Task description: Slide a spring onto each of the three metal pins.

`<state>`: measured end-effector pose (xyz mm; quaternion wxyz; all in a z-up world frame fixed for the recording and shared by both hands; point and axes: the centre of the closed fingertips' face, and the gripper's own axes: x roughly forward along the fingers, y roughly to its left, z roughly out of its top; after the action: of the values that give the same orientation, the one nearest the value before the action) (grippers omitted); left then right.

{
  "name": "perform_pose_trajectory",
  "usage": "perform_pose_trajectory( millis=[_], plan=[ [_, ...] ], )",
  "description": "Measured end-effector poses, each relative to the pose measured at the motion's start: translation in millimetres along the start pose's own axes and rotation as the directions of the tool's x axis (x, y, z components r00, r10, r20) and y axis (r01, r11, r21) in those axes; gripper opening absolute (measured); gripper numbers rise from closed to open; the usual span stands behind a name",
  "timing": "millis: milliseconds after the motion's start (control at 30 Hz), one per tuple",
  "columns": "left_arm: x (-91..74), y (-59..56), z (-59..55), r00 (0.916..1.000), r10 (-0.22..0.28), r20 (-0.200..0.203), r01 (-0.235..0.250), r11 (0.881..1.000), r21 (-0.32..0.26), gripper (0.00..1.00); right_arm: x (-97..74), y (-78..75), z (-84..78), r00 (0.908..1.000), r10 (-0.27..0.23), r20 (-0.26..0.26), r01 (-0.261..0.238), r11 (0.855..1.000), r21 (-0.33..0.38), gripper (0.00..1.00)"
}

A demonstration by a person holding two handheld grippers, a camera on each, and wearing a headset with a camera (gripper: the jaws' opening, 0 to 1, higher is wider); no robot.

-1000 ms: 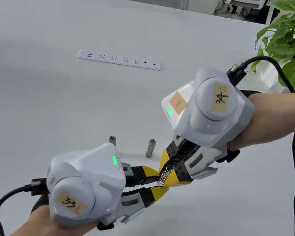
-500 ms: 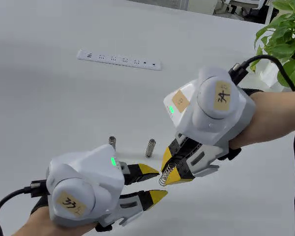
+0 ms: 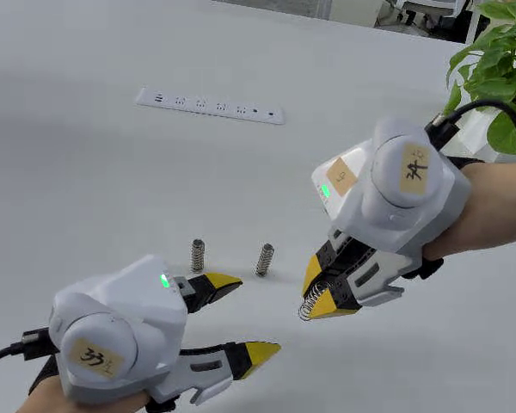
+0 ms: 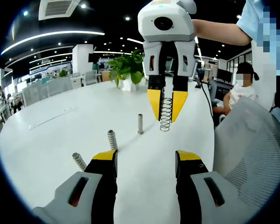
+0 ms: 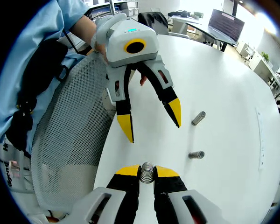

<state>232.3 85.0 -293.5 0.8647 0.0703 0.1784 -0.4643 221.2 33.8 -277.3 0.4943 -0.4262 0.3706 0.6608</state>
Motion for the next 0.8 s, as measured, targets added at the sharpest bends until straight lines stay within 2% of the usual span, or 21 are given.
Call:
perform_pose_trajectory(
  millis=[267, 400, 633, 800],
  plan=[
    [-12.2, 21.0, -9.4, 0.9963, 0.083, -0.022, -0.084, 0.996, -0.038, 0.61, -4.0, 0.3, -12.2, 0.9999, -0.008, -0.01, 0.008, 1.0, 0.021, 0.07],
    [-19.0, 31.4, -14.4, 0.9914, 0.126, -0.034, -0.128, 0.991, -0.051, 0.73, -5.7, -1.0, -18.7, 0.9997, -0.013, -0.02, 0.013, 0.999, 0.032, 0.07],
    [-27.7, 38.4, -21.1, 0.9867, 0.152, -0.058, -0.156, 0.984, -0.08, 0.89, -10.5, -3.7, -29.3, 0.9993, -0.024, -0.031, 0.025, 0.999, 0.047, 0.07],
    [-31.4, 38.3, -25.8, 0.9869, 0.142, -0.076, -0.149, 0.985, -0.091, 0.99, -16.8, -6.4, -40.6, 0.9986, -0.031, -0.043, 0.034, 0.998, 0.059, 0.07]
  ],
)
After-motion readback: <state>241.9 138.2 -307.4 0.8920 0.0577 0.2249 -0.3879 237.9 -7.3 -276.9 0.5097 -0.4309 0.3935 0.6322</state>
